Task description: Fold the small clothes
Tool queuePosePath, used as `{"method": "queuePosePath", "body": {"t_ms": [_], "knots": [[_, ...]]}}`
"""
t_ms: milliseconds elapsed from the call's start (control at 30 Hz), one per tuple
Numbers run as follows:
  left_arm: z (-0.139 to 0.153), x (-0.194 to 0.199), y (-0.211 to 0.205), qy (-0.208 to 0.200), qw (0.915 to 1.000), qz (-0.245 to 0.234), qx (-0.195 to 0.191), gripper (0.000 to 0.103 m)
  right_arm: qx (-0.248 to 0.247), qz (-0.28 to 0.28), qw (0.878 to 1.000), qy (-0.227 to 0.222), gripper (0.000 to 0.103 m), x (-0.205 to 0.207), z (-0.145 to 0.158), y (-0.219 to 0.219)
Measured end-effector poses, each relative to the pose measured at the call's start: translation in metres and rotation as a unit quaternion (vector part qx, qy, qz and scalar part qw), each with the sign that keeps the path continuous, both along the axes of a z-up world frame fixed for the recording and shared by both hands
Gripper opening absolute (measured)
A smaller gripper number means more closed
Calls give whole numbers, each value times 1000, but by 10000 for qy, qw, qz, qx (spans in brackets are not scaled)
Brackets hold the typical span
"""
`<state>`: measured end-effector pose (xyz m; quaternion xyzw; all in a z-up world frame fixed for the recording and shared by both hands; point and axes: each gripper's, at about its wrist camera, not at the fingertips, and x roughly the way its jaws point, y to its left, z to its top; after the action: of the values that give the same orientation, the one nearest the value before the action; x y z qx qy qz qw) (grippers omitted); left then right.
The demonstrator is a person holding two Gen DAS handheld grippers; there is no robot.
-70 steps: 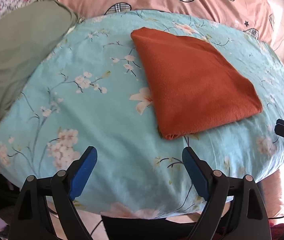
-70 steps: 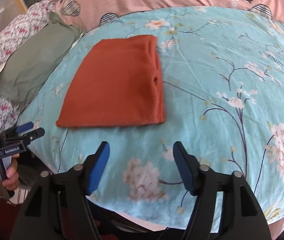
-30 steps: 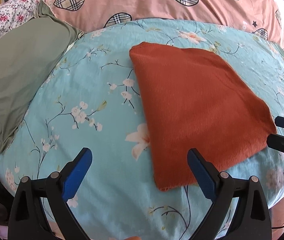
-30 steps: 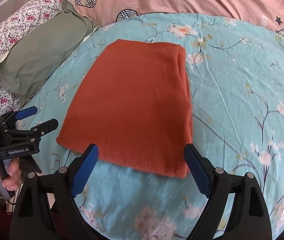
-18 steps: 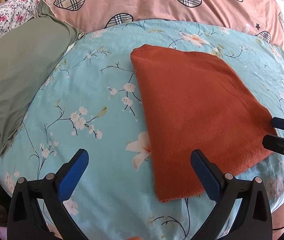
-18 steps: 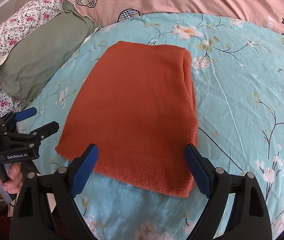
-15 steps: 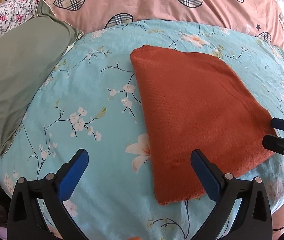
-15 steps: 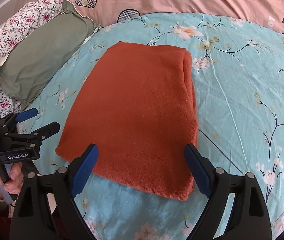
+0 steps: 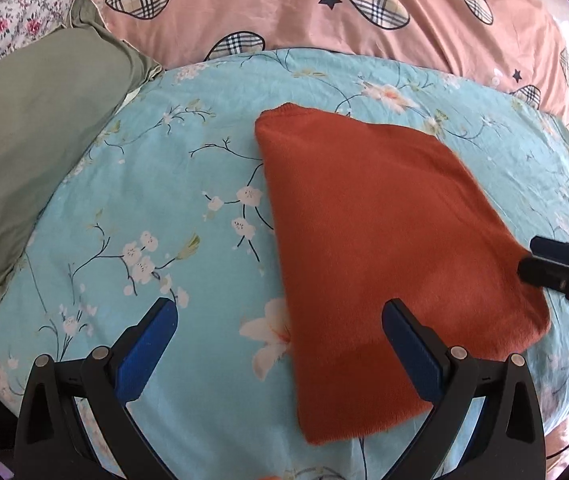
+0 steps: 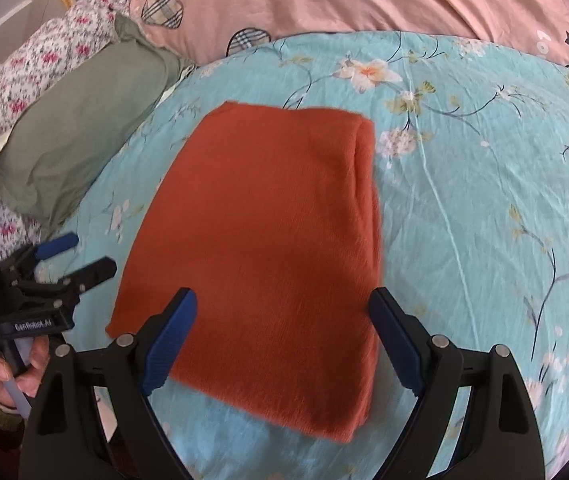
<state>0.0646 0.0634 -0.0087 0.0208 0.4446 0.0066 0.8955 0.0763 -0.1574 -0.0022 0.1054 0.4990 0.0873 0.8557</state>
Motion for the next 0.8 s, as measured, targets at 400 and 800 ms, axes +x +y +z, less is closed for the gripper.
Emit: {"method": "queuePosePath", "body": {"t_ms": [400, 800], "knots": [[-24, 88, 23, 417, 9947, 163, -925, 102, 497, -684, 9960, 283, 55, 111, -33, -61], [-36, 130, 29, 391, 9856, 12, -1648, 73, 1017, -520, 9921, -527, 12, 116, -6, -54]]}}
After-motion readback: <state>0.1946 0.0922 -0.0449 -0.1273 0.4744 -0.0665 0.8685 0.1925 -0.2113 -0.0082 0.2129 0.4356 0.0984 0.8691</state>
